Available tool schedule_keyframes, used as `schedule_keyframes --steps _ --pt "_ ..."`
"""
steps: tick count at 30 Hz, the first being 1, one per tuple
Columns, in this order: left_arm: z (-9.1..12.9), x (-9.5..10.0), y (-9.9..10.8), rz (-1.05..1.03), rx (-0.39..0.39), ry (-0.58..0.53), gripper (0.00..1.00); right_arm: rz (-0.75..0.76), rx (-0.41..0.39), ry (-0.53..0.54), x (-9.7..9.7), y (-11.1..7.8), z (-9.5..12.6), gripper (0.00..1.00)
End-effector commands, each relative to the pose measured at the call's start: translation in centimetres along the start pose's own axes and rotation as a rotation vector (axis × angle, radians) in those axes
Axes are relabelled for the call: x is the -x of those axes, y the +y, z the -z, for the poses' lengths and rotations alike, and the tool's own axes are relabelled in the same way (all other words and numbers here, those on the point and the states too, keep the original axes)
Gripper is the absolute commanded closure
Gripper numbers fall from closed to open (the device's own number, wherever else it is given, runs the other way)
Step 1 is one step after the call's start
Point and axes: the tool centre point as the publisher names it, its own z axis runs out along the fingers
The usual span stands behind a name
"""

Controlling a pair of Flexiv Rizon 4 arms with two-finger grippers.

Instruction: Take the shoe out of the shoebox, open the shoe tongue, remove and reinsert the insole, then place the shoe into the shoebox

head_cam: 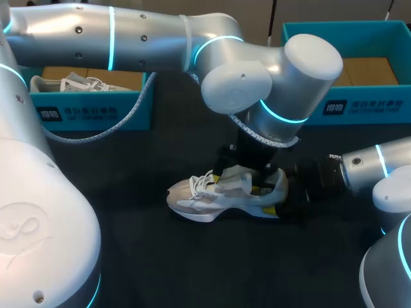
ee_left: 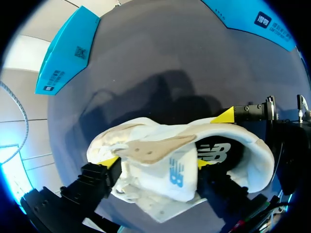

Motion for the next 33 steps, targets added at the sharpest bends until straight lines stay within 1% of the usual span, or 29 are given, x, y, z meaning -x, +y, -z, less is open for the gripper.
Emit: schedule_keyframes --steps 1,3,4,5,6,14,20,29,33 --pt "0.5 1.6 0.2 0.006 0.005 0.029 0.59 0.000 -0.002 -0.002 -0.1 0.0 -0.1 1.00" --pt "0.8 2.1 0.3 0.007 0.014 0.049 0.67 0.000 -0.002 -0.002 -0.1 0.0 -0.1 1.00" --pt "0.9 2.3 0.4 0.010 0.018 0.058 0.75 0.000 -0.002 -0.002 -0.1 0.0 -0.1 1.00" --pt "1.1 2.6 0.4 0.011 0.027 0.071 0.91 0.000 -0.002 -0.002 -0.1 0.0 -0.1 1.00" --pt "1.2 2.7 0.4 0.012 0.032 0.081 1.00 0.000 -0.002 -0.002 -0.1 0.0 -0.1 1.00" --pt "1.8 4.2 0.9 -0.004 0.053 0.148 1.00 0.000 -0.002 -0.002 -0.1 0.0 -0.1 1.00" --pt "1.8 5.4 1.4 -0.020 0.053 0.178 1.00 0.000 -0.002 -0.002 -0.1 0.0 -0.1 1.00" --pt "0.9 7.7 1.7 -0.019 0.057 0.187 1.00 0.000 -0.002 -0.002 -0.1 0.0 -0.1 1.00" --pt "0.1 8.5 1.8 -0.008 0.055 0.174 1.00 0.000 -0.002 -0.002 -0.1 0.0 -0.1 1.00"
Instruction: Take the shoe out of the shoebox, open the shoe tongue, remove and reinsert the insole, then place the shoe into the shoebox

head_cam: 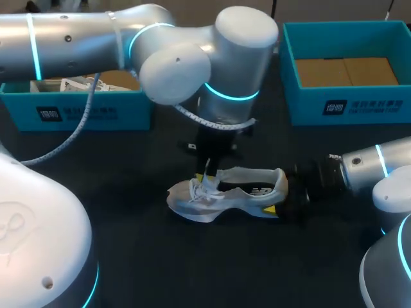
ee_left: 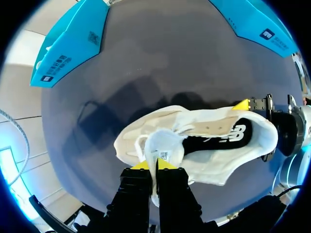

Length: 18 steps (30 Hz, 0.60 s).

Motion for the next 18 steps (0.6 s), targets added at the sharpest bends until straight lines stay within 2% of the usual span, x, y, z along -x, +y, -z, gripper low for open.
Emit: schedule_keyframes --steps 1,13,18 --pt "-1.1 1.3 0.3 0.005 -0.001 0.051 1.00 0.000 -0.002 -0.002 -0.1 -0.1 -0.1 1.00" --pt "-4.6 3.4 0.0 0.059 0.030 -0.031 1.00 0.000 -0.002 -0.002 -0.1 -0.1 -0.1 1.00" --pt "-5.3 4.1 0.1 0.065 0.039 -0.049 1.00 0.000 -0.002 -0.002 -0.1 -0.1 -0.1 1.00"
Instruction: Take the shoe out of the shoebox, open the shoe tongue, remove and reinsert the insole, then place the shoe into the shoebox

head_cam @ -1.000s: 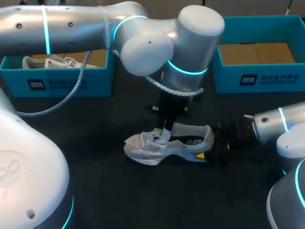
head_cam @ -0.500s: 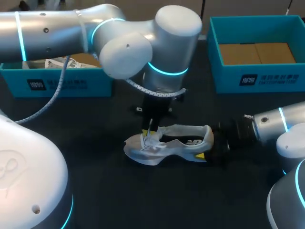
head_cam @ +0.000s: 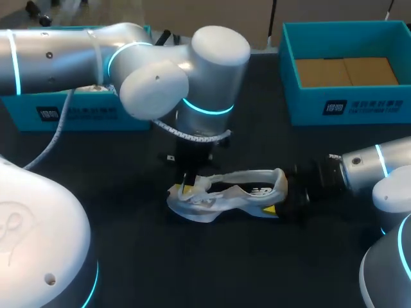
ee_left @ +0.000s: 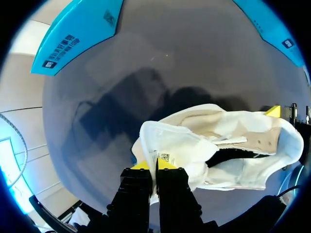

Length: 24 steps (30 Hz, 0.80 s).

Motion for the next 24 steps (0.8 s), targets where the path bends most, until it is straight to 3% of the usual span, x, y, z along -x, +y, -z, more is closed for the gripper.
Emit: schedule_keyframes --steps 1,2,4,10,11,12,16,21,24 --pt "-0.7 0.2 -0.1 0.003 0.005 -0.009 1.00 -0.001 -0.003 -0.001 -0.1 -0.1 -0.1 1.00" --pt "-0.7 0.4 -0.1 0.003 0.005 -0.010 0.84 -0.001 -0.003 -0.001 -0.1 -0.1 -0.1 1.00" --pt "-0.7 0.7 0.0 0.005 0.003 -0.014 0.66 -0.001 -0.003 -0.001 -0.1 -0.1 -0.1 1.00" --pt "-0.6 1.6 0.4 0.001 0.002 -0.018 0.47 -0.001 -0.003 -0.001 -0.1 -0.1 -0.1 1.00" --pt "-0.5 1.7 0.5 0.001 0.000 -0.019 0.42 -0.001 -0.003 -0.001 -0.1 -0.1 -0.1 1.00" --pt "-0.3 1.9 0.6 0.001 -0.002 -0.017 0.29 -0.001 -0.003 -0.001 -0.1 -0.1 -0.1 1.00" --pt "0.5 2.5 1.1 -0.009 -0.021 -0.003 0.18 -0.001 -0.003 -0.001 -0.1 -0.1 -0.1 1.00" --pt "1.6 2.9 1.5 -0.035 -0.052 0.009 0.13 -0.001 -0.003 -0.001 -0.1 -0.1 -0.1 1.00" --pt "3.3 2.7 1.9 -0.107 -0.117 0.031 0.00 -0.001 -0.003 -0.001 -0.1 -0.1 -0.1 1.00"
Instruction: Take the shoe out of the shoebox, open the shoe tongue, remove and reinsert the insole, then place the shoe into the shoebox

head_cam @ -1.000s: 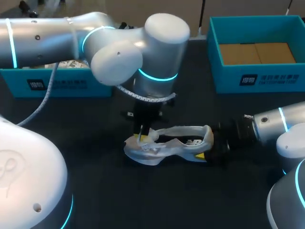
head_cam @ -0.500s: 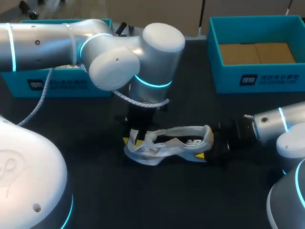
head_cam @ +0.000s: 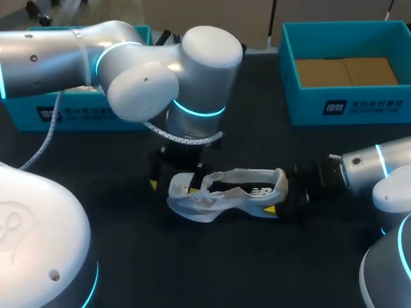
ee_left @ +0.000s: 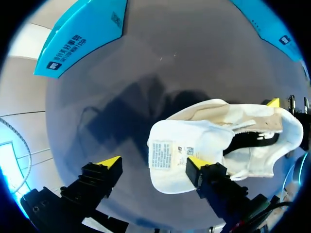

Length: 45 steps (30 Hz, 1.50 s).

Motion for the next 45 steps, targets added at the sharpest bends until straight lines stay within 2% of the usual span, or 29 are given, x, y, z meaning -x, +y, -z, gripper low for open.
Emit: schedule_keyframes --steps 1,6,12,16,23,27,32,35,39,45 --pt "2.4 0.7 1.1 -0.061 -0.088 0.031 0.00 0.000 -0.002 -0.001 -0.1 -0.1 -0.1 1.00" --pt "4.1 -0.1 1.0 -0.198 -0.153 0.085 0.00 0.000 -0.002 -0.001 -0.1 -0.1 -0.1 1.00" --pt "5.3 -1.0 -0.5 -0.476 -0.191 0.124 0.00 0.000 -0.002 -0.001 -0.1 -0.1 -0.1 1.00" --pt "6.0 -1.4 -1.1 -0.715 -0.315 0.128 0.00 0.000 -0.002 -0.001 -0.1 -0.1 -0.1 1.00" --pt "7.5 -2.2 -2.8 -1.068 -0.388 0.091 0.00 0.000 -0.002 -0.001 -0.1 -0.1 -0.1 1.00" --pt "9.3 -2.8 -3.6 -1.208 -0.448 0.101 0.00 0.000 -0.002 -0.001 -0.1 -0.1 -0.1 1.00" --pt "12.0 -4.1 -3.7 -1.329 -0.518 0.117 0.51 0.000 -0.002 -0.001 -0.1 -0.1 -0.1 1.00" --pt "13.1 -5.5 -3.5 -1.396 -0.529 0.139 0.71 0.000 -0.002 -0.001 -0.1 -0.1 -0.1 1.00" --pt "14.1 -7.1 -2.9 -1.445 -0.543 0.147 0.75 0.000 -0.002 -0.001 -0.1 -0.1 -0.1 1.00" --pt "15.6 -8.9 -1.6 -1.504 -0.538 0.197 0.70 0.000 -0.002 -0.001 -0.1 -0.1 -0.1 1.00"
